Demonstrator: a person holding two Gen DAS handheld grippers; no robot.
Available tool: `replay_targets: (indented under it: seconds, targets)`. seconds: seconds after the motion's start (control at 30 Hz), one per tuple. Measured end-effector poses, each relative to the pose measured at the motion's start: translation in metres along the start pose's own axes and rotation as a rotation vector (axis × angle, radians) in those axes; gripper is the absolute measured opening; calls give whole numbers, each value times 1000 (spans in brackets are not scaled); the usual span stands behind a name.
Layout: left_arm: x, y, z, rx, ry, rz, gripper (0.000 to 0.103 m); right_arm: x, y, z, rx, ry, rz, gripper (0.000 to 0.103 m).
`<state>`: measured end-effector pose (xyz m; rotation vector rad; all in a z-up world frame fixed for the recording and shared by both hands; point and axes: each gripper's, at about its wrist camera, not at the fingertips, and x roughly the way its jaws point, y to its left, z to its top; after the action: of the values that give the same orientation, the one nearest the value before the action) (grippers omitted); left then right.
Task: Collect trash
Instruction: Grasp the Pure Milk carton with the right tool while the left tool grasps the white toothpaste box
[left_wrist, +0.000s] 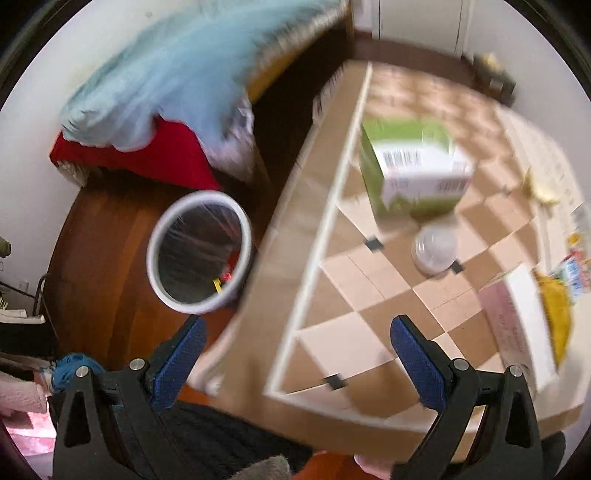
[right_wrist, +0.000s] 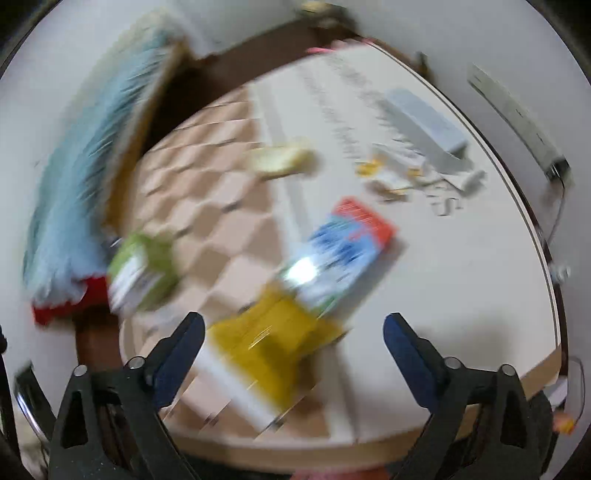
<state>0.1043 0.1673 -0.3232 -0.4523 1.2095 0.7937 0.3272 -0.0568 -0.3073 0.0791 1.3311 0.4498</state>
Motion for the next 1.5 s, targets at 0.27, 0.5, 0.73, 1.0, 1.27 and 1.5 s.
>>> replay_targets:
  seconds: [0.27,0.5,0.73,1.0,1.27,1.5]
  targets:
    - [46,-20,3,-25,118,16,102,62,-27,38,147,51,18,86]
    - [22,-24,8,-103,122,-95,101,52,-25,41,-9,35,-25,60]
    - [7,-85,16,-32,148,-298,100,11,-79,19,-30,3,-84,61]
    - [2,-131,25,-14,182,-381,70,10,-108,4,15,27,-68,60]
    - [4,-140,29,48,189,-392,64,12,-110,-2,2,65,-43,61]
    - [24,-149,25,10,243,-401,46,15,-113,-3,22,65,-24,60]
